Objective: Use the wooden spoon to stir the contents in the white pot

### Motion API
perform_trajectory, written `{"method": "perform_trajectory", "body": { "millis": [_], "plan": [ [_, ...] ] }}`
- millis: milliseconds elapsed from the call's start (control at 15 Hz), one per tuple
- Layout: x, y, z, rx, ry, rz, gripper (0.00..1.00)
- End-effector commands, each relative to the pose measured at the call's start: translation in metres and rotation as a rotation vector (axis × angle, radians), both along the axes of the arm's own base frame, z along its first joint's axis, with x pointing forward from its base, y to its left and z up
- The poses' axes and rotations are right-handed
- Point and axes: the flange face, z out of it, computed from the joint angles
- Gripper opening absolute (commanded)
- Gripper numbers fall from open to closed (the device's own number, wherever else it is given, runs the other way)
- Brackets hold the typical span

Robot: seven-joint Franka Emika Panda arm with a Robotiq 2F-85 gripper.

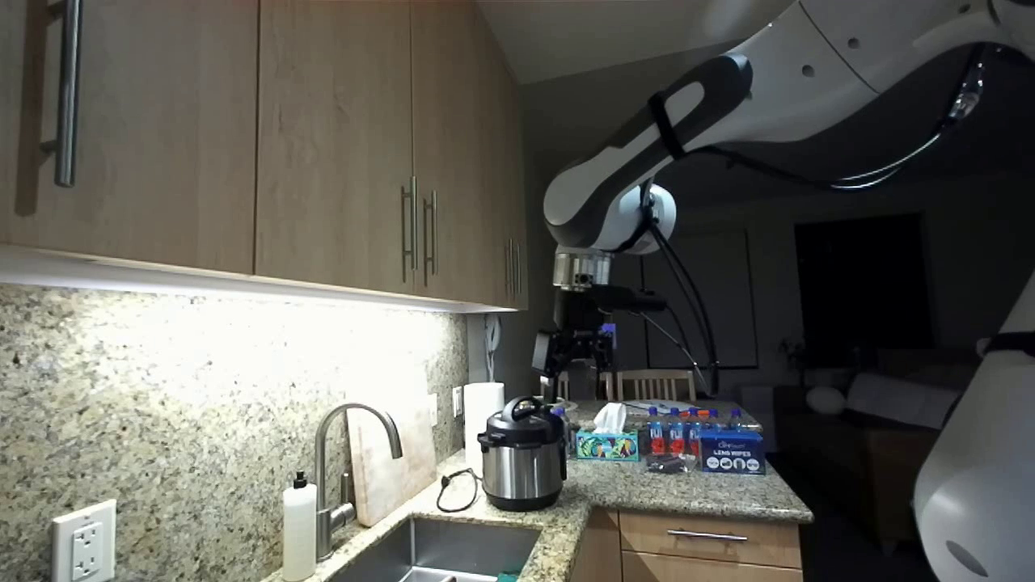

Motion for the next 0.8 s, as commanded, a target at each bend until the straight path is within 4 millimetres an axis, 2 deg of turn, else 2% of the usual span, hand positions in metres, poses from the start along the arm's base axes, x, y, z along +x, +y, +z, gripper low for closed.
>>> {"method": "perform_trajectory", "body": {
  "millis": [0, 133, 533, 667, 733],
  "plan": [
    [0.016, 0.029, -0.001, 0.043, 0.048, 0.173, 1.00],
    [0.024, 0.042, -0.011, 0.082, 0.089, 0.263, 1.00],
    [0.044, 0.074, -0.066, 0.256, 0.162, 0.489, 1.00],
    [0.054, 0.082, -0.085, 0.345, 0.181, 0.525, 1.00],
    [0.061, 0.085, -0.093, 0.373, 0.197, 0.469, 1.00]
  ]
}}
